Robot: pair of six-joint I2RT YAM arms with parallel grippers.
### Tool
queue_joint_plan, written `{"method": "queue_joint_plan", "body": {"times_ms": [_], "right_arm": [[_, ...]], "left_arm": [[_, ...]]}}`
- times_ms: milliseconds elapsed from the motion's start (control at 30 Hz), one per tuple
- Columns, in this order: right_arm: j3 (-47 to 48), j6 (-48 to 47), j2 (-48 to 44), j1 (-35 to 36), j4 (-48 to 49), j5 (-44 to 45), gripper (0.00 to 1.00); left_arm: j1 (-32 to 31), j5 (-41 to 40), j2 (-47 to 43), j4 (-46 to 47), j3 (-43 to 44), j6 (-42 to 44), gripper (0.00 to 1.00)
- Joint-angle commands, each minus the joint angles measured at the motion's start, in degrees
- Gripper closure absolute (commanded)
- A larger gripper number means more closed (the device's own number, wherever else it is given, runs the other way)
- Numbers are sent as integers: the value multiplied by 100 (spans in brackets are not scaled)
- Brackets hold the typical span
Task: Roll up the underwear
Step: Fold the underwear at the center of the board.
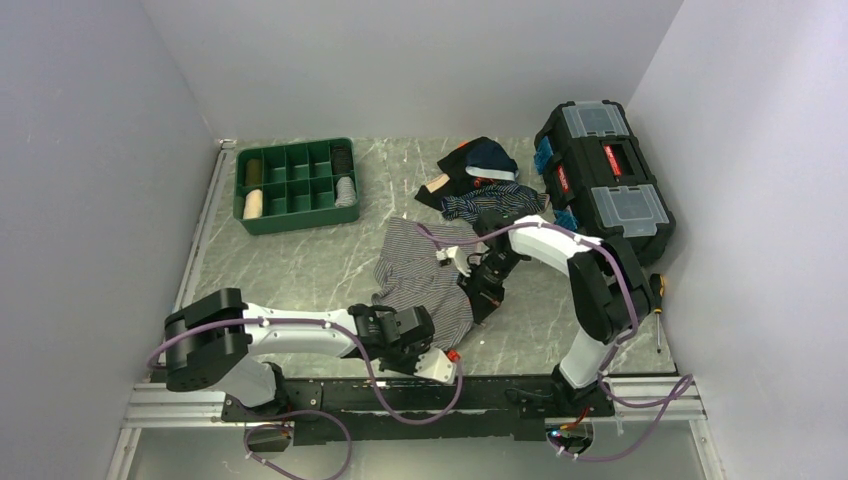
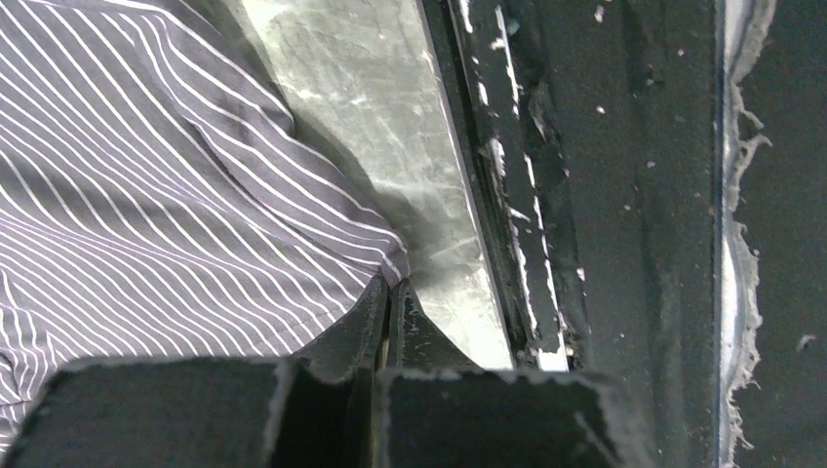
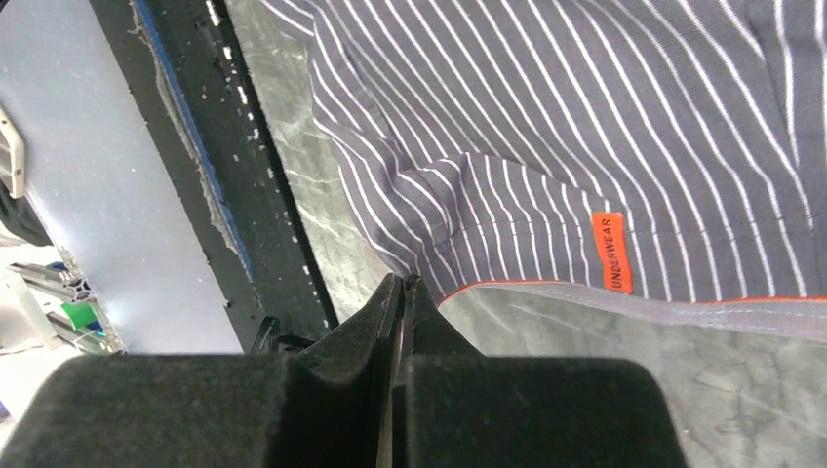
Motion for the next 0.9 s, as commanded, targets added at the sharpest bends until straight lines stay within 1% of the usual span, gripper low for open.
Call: {"method": "queue_joint_plan", "body": {"times_ms": [0, 167, 233, 267, 300, 400, 433, 567, 700, 867], "right_arm": [[-155, -277, -514, -16, -358, -197, 100], [-172, -572, -620, -6, -927, -257, 100], [-106, -662, -672, 2, -1144, -267, 100], [-51, -675, -733, -6, -1224, -269, 100], [17, -645, -811, 2, -1276, -249, 100], [402, -581, -926, -31, -1515, -58, 100], [528, -559, -978, -49, -1558, 0, 100], [1234, -461, -853, -205, -1778, 136, 100], [2134, -287, -353, -492, -1851, 375, 100], [3383, -107, 734, -791, -1897, 809, 100]], "left_arm": [[-26, 306, -332, -592, 108, 165, 100], [-2, 746, -595, -1128, 345, 450, 100], [161, 1027, -699, -1362, 572, 453, 100], [338, 1324, -750, -1544, 722, 447, 100], [542, 1570, -802, -1674, 888, 445, 100], [1438, 2258, -859, -2096, 1467, 575, 100], [1895, 2446, -834, -2228, 1649, 640, 100], [3064, 3006, -539, -2638, 2338, 924, 100], [3920, 3408, 14, -2886, 2904, 1070, 100], [4650, 3446, 1067, -2938, 3757, 991, 100]]}}
